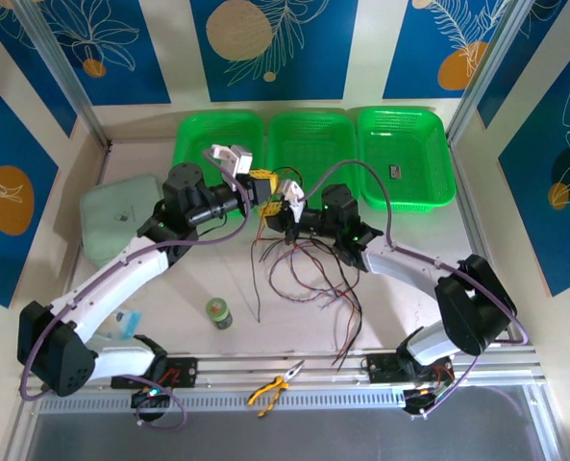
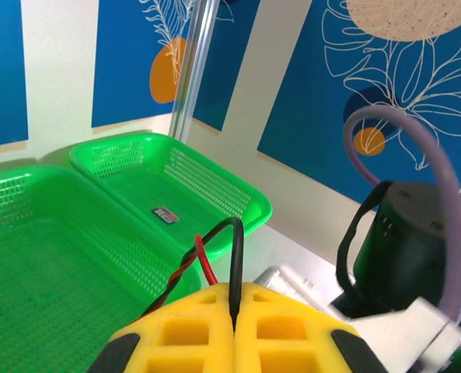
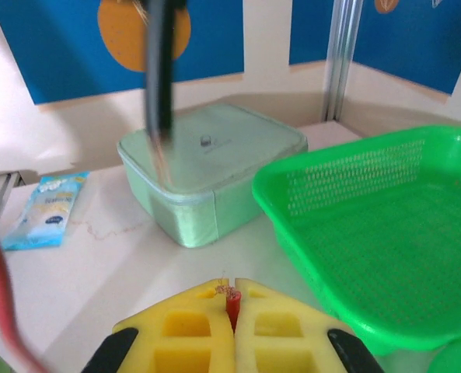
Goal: Untangle the cables
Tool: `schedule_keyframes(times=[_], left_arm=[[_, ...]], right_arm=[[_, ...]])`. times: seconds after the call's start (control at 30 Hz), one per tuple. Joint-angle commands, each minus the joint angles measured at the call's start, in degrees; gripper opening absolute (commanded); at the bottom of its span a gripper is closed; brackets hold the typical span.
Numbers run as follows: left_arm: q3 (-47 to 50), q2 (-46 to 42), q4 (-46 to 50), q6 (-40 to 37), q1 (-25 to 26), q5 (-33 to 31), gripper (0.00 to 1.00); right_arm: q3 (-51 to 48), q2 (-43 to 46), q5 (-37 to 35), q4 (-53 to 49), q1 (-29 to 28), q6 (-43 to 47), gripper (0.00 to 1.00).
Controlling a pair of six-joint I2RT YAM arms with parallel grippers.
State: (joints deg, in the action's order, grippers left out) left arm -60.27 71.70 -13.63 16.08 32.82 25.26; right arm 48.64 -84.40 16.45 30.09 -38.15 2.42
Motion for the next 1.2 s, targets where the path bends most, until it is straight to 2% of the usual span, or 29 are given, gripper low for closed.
schedule_keyframes(times=[0.0, 0.1, 0.13, 0.23, 0.3, 0.43, 0.63, 0.8, 0.9, 1.17], left_arm=[[-2.7, -0.4, -0.5, -0.4, -0.5, -0.1, 0.00], [-3.5, -0.5, 0.9, -0.9, -0.6, -0.2, 0.00], [-3.7, -0.6, 1.6, -1.4, -0.7, -0.5, 0.00], [-3.7, -1.3, 3.3, -2.6, -0.9, -2.1, 0.00], [-3.6, -1.7, 3.6, -2.8, -1.2, -2.7, 0.00], [-5.5, -1.5, 5.2, -3.0, -1.4, -2.5, 0.00], [-8.3, -0.6, 7.1, -4.3, -1.6, -3.0, 0.00], [-9.1, 0.1, 6.0, -2.8, -1.6, -2.8, 0.00], [-9.5, 0.7, 4.4, -1.1, -1.6, -2.3, 0.00], [-11.3, 1.0, 5.4, -0.9, -1.6, -2.1, 0.00]], right_arm=[[-1.5, -1.8, -1.6, 0.9, -0.3, 0.6, 0.00], [-1.2, -2.5, -1.9, -0.4, -0.4, 0.4, 0.00], [-0.7, -2.3, -2.4, -1.7, -0.4, 0.2, 0.08], [-1.5, -0.4, -4.0, -2.8, -0.6, -0.3, 0.45], [-3.4, 1.5, -5.3, -1.7, -0.6, -0.7, 0.56], [-6.7, 7.0, -7.1, -1.7, -0.8, -1.7, 0.59], [-8.9, 17.9, -7.8, -10.3, -0.8, -1.0, 0.60], [-7.8, 24.7, -5.6, -14.7, -0.9, -3.6, 0.62], [-5.6, 23.7, -4.4, -14.4, -2.1, -5.1, 0.64], [-1.4, 11.8, -3.1, -1.8, -3.7, -10.1, 0.64]])
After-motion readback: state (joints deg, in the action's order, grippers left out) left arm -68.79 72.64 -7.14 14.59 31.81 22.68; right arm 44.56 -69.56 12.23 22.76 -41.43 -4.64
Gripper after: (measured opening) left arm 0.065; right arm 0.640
